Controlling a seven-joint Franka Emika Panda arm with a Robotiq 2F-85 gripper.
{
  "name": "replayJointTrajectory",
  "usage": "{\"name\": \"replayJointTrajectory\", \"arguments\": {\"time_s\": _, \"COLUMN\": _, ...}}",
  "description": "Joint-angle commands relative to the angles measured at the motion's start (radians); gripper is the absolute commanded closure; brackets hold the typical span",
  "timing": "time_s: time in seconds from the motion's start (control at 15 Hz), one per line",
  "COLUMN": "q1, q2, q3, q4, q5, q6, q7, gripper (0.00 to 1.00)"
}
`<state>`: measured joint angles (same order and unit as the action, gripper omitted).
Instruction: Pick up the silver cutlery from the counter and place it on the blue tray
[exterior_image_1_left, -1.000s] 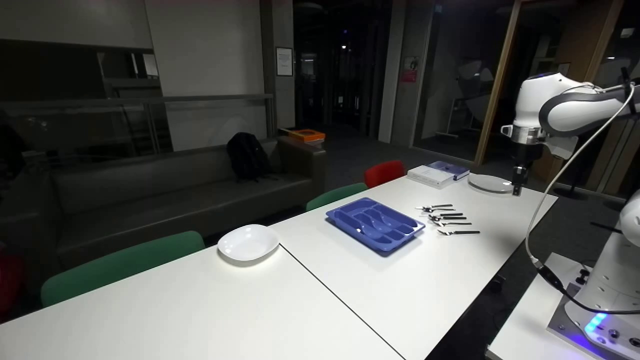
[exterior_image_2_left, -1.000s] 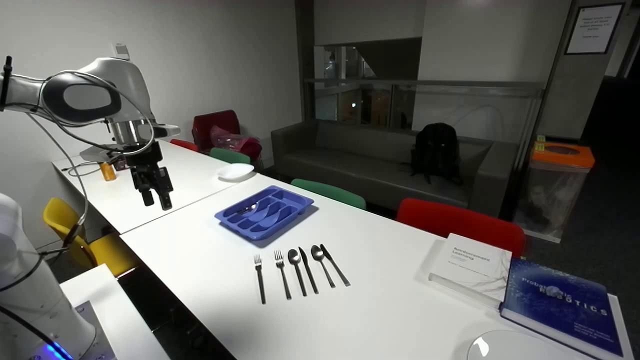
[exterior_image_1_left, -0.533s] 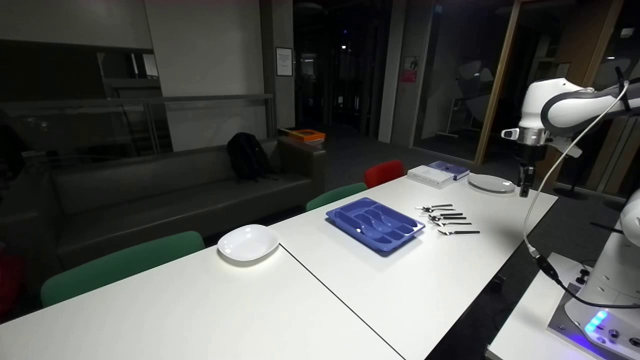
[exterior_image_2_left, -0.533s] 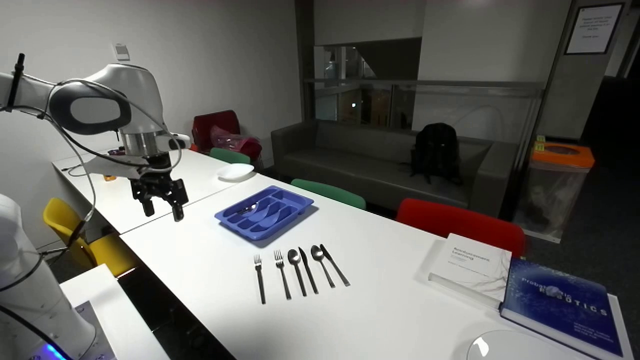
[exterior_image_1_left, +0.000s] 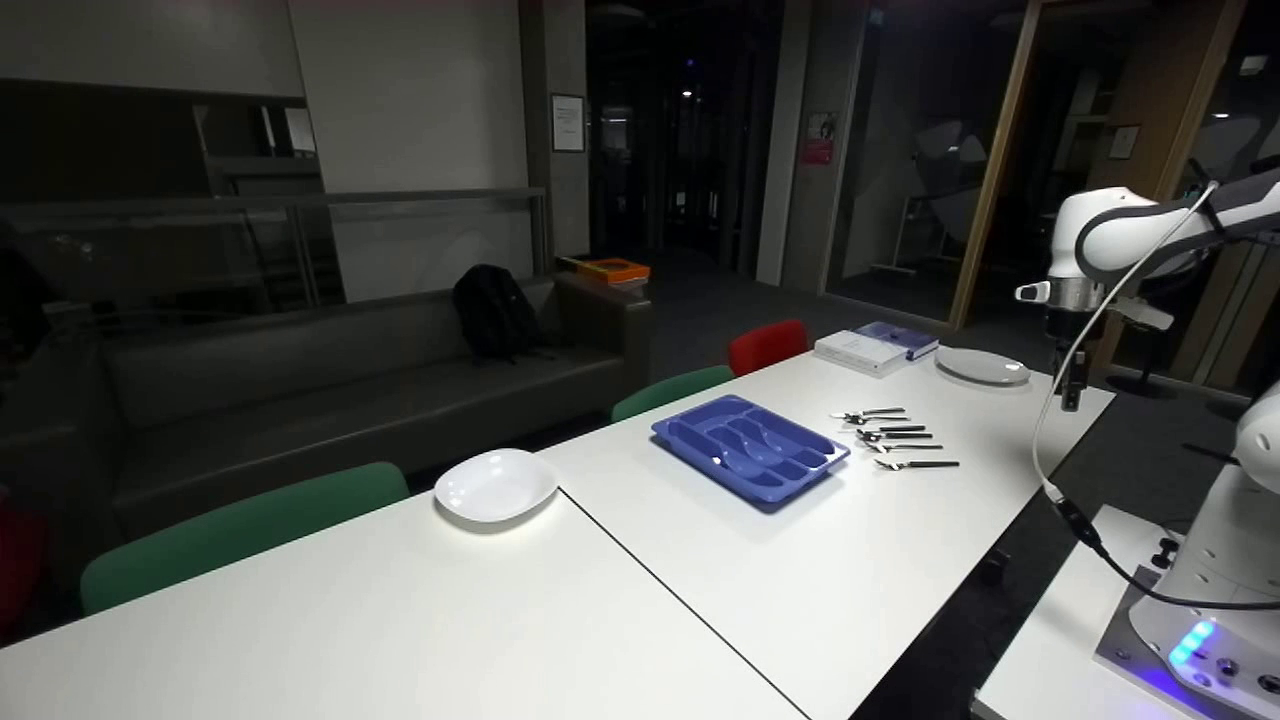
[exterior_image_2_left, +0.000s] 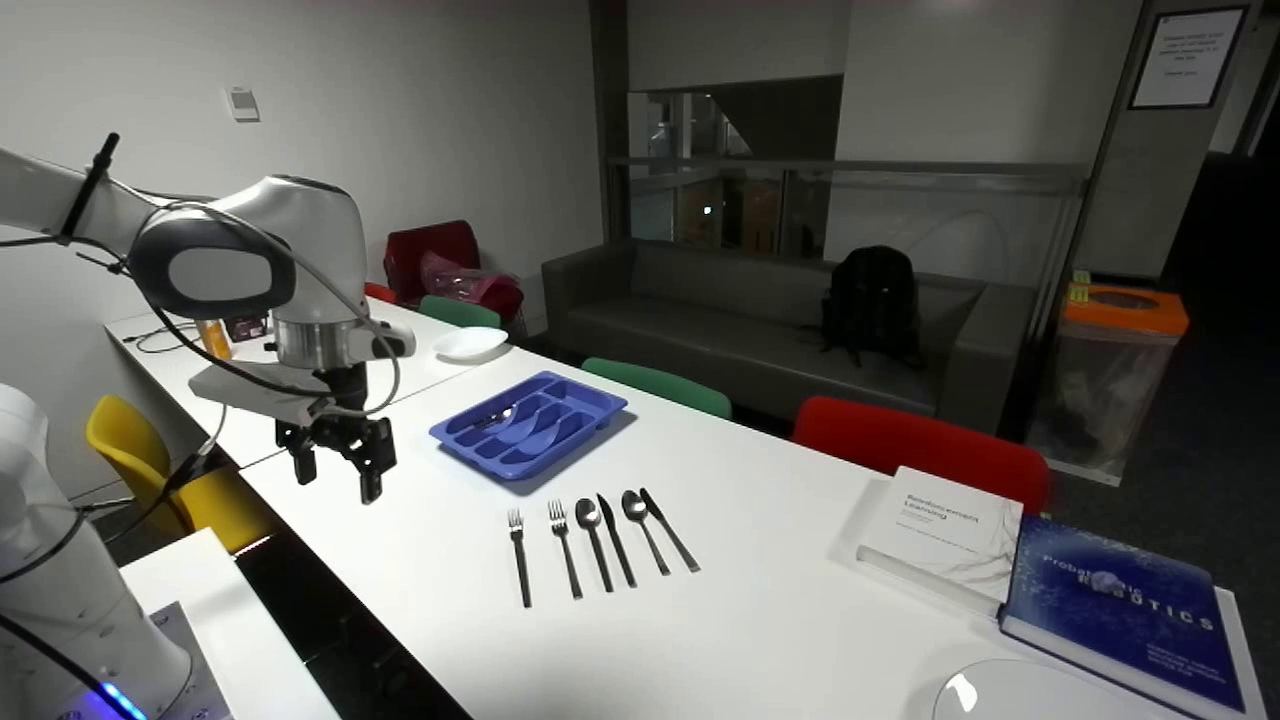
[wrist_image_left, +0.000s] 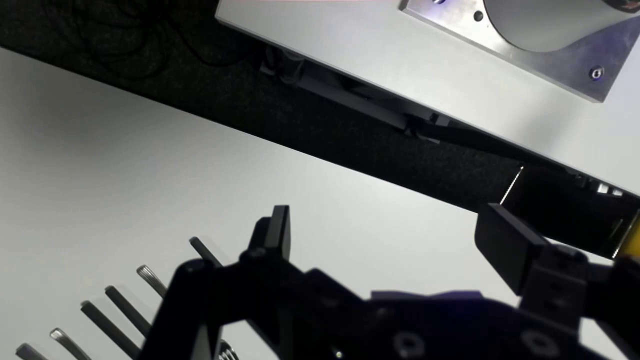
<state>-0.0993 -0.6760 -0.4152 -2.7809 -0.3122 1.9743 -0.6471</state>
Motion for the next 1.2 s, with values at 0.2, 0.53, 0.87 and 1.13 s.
{"name": "replayJointTrajectory", "arguments": {"time_s": 0.2, "q1": -0.033, "q2": 0.141, "q3": 0.037, "q4": 0.02, "q5": 0.057, "q6": 0.081, "q7": -0.006, "gripper": 0.0}}
{"name": "replayJointTrajectory", "arguments": {"time_s": 0.53, "q1": -0.036, "q2": 0.165, "q3": 0.053, "q4": 0.025, "q5": 0.06, "q6": 0.083, "q7": -0.003, "gripper": 0.0}}
{"name": "replayJointTrajectory", "arguments": {"time_s": 0.87, "q1": -0.022, "q2": 0.167, "q3": 0.063, "q4": 0.004, "q5": 0.07, "q6": 0.143, "q7": 0.011, "gripper": 0.0}}
{"name": "replayJointTrajectory", "arguments": {"time_s": 1.13, "q1": 0.025, "q2": 0.268, "q3": 0.06, "q4": -0.005, "q5": 0.113, "q6": 0.353, "q7": -0.042, "gripper": 0.0}}
